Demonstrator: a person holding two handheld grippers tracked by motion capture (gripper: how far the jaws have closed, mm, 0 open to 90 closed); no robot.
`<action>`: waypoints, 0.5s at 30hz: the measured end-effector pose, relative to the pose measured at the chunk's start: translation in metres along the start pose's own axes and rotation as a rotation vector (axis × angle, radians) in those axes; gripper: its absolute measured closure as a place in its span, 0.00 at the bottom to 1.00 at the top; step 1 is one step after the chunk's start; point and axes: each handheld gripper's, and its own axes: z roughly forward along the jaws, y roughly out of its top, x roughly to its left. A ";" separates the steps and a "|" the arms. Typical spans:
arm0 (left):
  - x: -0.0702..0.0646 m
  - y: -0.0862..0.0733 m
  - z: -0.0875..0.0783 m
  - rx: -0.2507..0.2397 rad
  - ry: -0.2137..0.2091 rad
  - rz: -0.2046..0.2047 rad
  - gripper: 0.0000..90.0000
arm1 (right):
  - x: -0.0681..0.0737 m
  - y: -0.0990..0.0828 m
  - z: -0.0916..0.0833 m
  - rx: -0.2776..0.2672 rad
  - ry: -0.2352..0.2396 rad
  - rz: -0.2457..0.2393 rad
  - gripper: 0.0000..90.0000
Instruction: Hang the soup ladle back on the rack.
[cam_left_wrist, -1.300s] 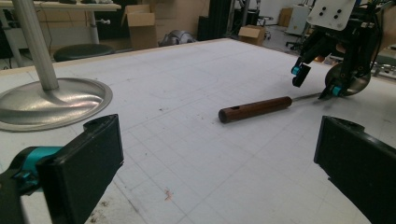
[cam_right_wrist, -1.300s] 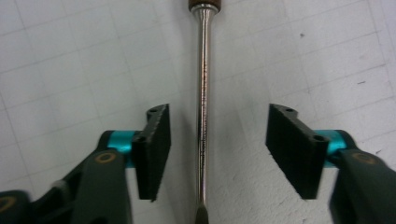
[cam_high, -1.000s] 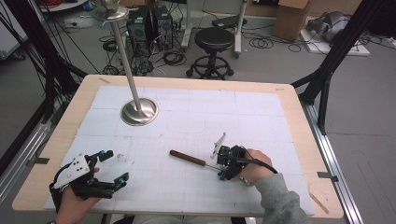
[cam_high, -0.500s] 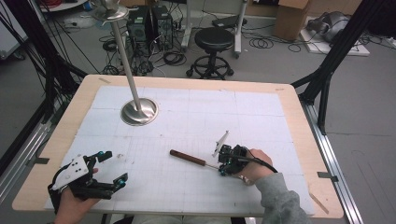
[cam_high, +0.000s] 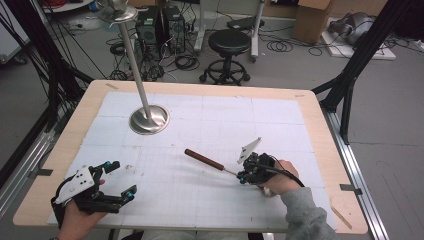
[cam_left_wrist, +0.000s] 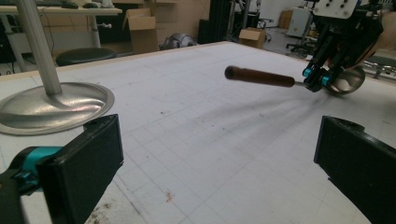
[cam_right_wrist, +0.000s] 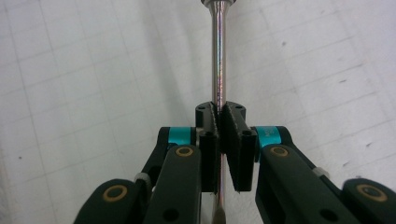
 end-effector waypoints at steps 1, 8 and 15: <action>0.000 0.000 0.000 -0.001 0.000 -0.002 0.02 | 0.000 0.000 -0.002 -0.016 0.005 -0.002 0.94; 0.000 0.000 0.000 0.002 -0.002 0.001 0.02 | 0.000 -0.002 -0.017 -0.121 -0.025 -0.016 0.94; 0.000 0.001 -0.001 -0.004 -0.005 -0.002 0.02 | -0.001 -0.003 -0.024 -0.196 -0.034 -0.025 0.94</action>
